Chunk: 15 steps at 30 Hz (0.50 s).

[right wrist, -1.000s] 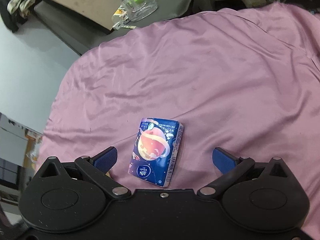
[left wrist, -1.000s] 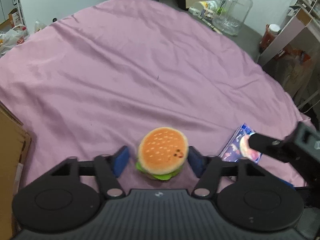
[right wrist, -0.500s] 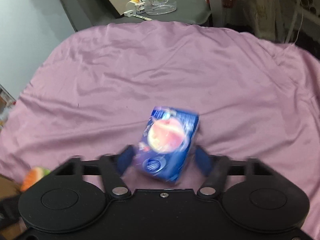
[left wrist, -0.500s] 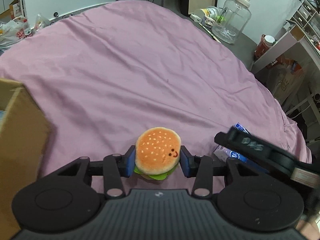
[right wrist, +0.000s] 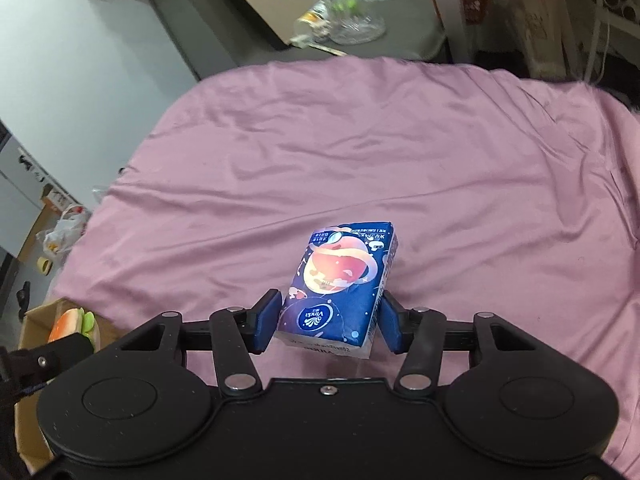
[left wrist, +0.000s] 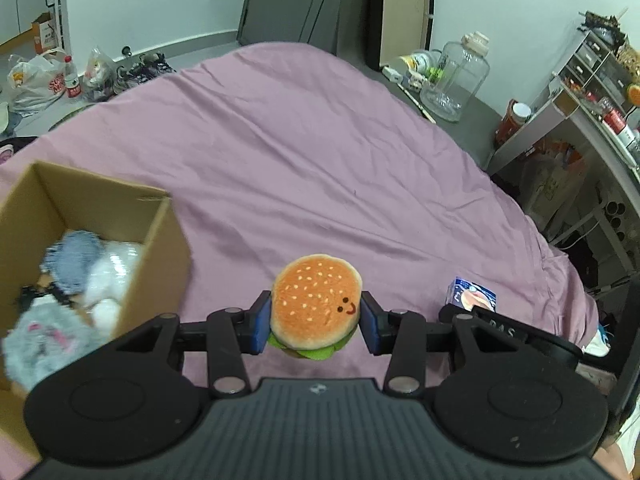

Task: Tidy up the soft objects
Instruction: 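Carry both items over the cardboard box and release them inside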

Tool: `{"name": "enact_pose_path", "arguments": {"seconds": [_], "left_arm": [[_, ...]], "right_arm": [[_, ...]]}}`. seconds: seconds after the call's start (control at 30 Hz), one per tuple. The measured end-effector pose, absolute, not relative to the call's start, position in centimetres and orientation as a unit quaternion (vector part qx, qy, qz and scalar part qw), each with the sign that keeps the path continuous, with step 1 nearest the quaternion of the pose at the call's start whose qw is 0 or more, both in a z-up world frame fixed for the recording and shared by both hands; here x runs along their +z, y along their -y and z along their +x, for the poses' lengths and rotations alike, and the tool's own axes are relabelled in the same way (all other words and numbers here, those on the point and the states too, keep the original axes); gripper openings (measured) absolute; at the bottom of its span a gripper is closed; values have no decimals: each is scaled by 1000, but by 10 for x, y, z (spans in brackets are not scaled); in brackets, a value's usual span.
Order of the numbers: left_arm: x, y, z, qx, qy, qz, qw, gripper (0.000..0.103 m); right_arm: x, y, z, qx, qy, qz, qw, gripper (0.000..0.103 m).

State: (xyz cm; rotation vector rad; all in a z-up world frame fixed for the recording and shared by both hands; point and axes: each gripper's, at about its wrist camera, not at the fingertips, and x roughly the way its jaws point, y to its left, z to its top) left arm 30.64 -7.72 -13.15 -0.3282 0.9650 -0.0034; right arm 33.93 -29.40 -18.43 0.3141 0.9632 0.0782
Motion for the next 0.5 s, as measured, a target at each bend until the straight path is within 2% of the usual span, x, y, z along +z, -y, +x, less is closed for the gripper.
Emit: {"name": "enact_pose_path", "arguments": {"seconds": [0.5], "left_arm": [[-92,12,261,23,-436,-159,885,44]], "right_arm": [[-137,240,295,96,-418,120,896,51]]}}
